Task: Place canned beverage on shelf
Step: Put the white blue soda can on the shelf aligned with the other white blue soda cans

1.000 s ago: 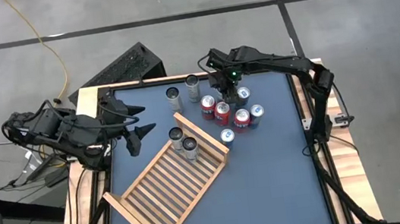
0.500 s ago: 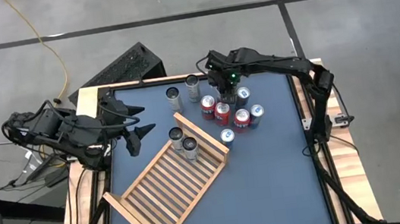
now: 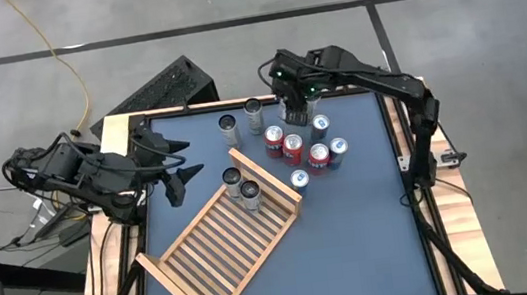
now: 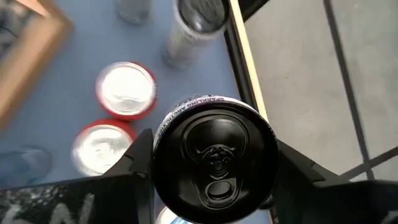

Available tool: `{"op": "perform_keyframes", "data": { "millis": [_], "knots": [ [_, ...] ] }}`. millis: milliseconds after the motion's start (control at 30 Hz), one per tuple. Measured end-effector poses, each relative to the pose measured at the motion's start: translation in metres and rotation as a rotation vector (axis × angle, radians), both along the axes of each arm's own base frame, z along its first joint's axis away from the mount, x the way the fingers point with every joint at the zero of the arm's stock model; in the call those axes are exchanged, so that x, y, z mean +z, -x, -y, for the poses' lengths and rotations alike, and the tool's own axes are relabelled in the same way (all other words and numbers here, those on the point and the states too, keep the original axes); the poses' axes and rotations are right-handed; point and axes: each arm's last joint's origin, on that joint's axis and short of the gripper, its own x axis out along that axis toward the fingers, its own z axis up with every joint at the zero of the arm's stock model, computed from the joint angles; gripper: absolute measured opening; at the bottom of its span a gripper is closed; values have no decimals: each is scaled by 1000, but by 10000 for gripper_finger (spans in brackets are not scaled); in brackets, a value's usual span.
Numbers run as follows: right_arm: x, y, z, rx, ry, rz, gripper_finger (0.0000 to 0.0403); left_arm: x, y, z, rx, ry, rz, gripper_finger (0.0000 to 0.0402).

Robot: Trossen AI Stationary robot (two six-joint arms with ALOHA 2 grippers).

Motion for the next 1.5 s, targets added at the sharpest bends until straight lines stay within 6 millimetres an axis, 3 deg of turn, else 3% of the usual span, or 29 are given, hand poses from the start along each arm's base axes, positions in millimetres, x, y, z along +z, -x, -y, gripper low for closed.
{"op": "perform_keyframes", "data": {
  "millis": [267,567,733,867,1033,1133,1333,1500],
  "knots": [
    [63,0,-79,105,64,185,190,-2,1,0,-1,-7,-19,297],
    [73,5,-171,233,108,268,190,-2,2,-1,-5,-17,-34,297],
    [74,8,-209,307,89,305,190,-3,2,-1,-6,-20,-43,297],
    [73,12,-229,315,24,328,190,-3,2,-1,-6,-20,-44,297],
    [70,13,-240,248,-85,358,190,-4,2,-1,-7,-23,-52,297],
    [60,5,-246,212,-126,330,190,-4,2,-1,-7,-23,-52,297],
    [17,-27,-260,157,-146,198,190,-7,4,-1,-8,-35,-88,297],
    [-3,-41,-263,95,-176,154,190,-8,5,-1,-19,-34,-103,297]
  ]
}}
